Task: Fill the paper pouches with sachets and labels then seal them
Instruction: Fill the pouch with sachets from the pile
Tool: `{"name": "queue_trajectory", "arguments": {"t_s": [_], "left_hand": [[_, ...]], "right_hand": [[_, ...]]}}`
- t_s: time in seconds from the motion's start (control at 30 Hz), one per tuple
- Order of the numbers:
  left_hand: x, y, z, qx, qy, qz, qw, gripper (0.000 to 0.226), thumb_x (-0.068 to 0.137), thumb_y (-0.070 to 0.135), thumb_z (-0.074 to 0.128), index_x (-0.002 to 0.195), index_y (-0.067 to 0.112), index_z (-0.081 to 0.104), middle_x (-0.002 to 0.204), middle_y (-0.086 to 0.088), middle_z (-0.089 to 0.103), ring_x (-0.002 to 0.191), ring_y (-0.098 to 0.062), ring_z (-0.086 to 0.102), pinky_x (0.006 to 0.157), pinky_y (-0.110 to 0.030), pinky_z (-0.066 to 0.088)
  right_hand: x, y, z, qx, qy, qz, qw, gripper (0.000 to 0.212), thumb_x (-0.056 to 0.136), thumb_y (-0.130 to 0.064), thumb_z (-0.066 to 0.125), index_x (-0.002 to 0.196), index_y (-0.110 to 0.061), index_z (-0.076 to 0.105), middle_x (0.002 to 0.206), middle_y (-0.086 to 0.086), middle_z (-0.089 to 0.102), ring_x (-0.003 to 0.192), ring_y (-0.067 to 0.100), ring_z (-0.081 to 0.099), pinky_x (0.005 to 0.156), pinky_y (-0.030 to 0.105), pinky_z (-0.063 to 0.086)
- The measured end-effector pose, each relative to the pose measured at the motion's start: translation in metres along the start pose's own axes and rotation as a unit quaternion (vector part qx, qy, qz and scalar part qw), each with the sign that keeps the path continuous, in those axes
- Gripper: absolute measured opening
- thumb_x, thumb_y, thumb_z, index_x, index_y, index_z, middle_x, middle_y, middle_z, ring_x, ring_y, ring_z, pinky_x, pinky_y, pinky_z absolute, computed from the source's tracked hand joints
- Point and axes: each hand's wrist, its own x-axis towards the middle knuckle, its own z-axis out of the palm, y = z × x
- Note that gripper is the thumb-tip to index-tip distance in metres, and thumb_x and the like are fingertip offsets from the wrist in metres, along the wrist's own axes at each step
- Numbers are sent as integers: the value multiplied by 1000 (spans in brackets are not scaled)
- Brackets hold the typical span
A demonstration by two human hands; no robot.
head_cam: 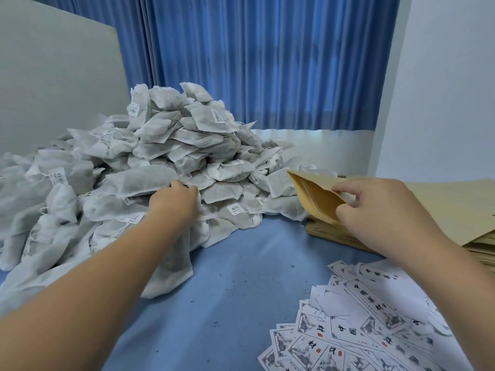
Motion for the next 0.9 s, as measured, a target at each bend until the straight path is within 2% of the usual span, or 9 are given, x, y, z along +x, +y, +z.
{"name": "queue_trajectory", "arguments": {"t_s": [0.13, 0.27, 0.4, 0.47, 0.53, 0.63, 0.7, 0.8, 0.9], "left_hand": [[3, -4, -4, 37, -38, 16, 998, 39, 91, 22, 55, 128, 13, 43, 122, -13, 43, 110, -34, 54, 75, -34, 42], [-8, 2, -7, 12, 36, 59, 998, 28, 94, 23, 51, 118, 10, 46, 116, -10, 51, 102, -33, 59, 69, -36, 42], [-33, 21, -7, -113, 94, 206, 967, 31, 88, 29, 58, 113, 17, 46, 116, -2, 52, 98, -27, 56, 72, -34, 43], [-48, 32, -3, -165, 54, 278, 945, 30, 85, 25, 60, 113, 21, 48, 115, 2, 53, 100, -22, 54, 79, -32, 42], [-60, 40, 5, -181, 4, 311, 933, 31, 83, 18, 59, 112, 21, 47, 115, 4, 52, 104, -20, 51, 76, -26, 36], [-71, 51, 14, -199, -48, 304, 931, 55, 78, 12, 58, 128, 21, 37, 125, 3, 45, 115, -20, 44, 85, -26, 37], [-74, 60, 17, -192, -70, 275, 939, 70, 77, 20, 60, 140, 20, 28, 128, 1, 38, 118, -20, 42, 92, -28, 39], [-75, 73, 14, -170, -101, 221, 955, 58, 76, 32, 62, 128, 18, 39, 122, -2, 34, 105, -23, 48, 87, -35, 47], [-70, 81, 13, -157, -155, 166, 961, 57, 77, 27, 64, 127, 18, 37, 124, -6, 34, 99, -26, 54, 77, -35, 49]], "right_hand": [[1, 0, -4, -6, 14, -4, 1000, 27, 74, -12, 52, 96, -16, 68, 84, 11, 68, 74, 29, 60, 68, 40, 55], [2, 2, -7, 9, 16, -2, 1000, 31, 75, -11, 52, 98, -22, 70, 64, 2, 62, 63, 23, 55, 63, 36, 53], [2, 3, -8, 29, 15, -12, 999, 39, 76, -12, 53, 104, -33, 71, 60, -10, 53, 61, 18, 51, 58, 29, 47], [2, 4, -8, 31, 14, -17, 999, 38, 75, -11, 53, 101, -32, 71, 58, -9, 54, 62, 19, 53, 59, 29, 49], [2, 5, -7, 32, 14, -23, 999, 36, 75, -11, 52, 99, -30, 71, 59, -7, 56, 65, 20, 55, 61, 30, 51], [3, 7, -7, 34, 18, -30, 999, 38, 76, -12, 53, 103, -33, 70, 60, -11, 52, 65, 17, 54, 57, 25, 45], [5, 9, -7, 32, 16, -30, 999, 43, 77, -14, 53, 110, -35, 69, 61, -15, 48, 68, 19, 54, 56, 25, 41], [7, 12, -7, 34, 11, -27, 999, 44, 77, -15, 53, 114, -35, 68, 60, -15, 46, 64, 15, 50, 53, 23, 37], [8, 14, -7, 37, -3, -26, 999, 44, 78, -16, 53, 114, -36, 67, 63, -16, 44, 69, 17, 52, 57, 25, 40]]}}
